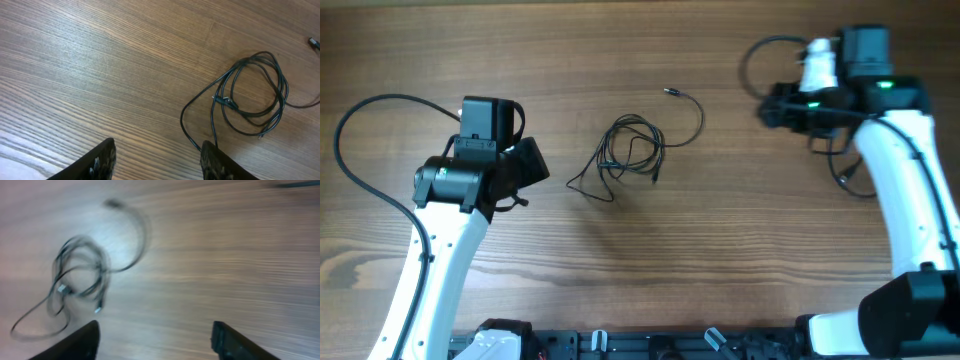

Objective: Untangle cables

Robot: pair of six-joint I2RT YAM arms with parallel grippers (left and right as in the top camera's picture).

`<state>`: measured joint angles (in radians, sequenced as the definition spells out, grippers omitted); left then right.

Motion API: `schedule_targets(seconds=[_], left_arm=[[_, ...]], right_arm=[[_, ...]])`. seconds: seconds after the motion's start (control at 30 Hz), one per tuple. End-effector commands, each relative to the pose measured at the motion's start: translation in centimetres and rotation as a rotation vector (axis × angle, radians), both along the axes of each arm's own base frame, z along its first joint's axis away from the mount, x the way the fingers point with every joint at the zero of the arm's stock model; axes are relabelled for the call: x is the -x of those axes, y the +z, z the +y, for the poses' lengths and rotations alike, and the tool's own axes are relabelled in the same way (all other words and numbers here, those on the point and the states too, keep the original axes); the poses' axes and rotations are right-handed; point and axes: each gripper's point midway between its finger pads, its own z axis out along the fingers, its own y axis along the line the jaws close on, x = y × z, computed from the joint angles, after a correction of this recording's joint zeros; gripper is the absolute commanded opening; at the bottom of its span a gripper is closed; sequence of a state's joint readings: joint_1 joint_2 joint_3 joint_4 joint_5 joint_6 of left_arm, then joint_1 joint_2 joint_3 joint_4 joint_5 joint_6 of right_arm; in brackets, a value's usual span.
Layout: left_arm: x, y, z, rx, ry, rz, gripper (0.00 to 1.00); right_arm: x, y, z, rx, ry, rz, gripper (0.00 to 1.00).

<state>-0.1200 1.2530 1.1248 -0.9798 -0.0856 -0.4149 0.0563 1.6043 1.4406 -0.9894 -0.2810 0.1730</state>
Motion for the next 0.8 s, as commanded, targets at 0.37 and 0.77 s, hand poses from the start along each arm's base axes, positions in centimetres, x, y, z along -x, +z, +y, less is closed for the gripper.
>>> schedule_targets(seconds=[0.37,0.77], left_arm=[[-1.2,-0.1,0.0,-0.004,-0.004,-0.023,0.59],[-1.3,-1.0,0.0,-0.007,-0.004,0.012,0.6]], right_arm=[[3.4,-6.2,16.8,-0.171,0.357,0.183,0.77],[3.1,-13.5,24.0,-0.22,0.261,0.283,0.68]])
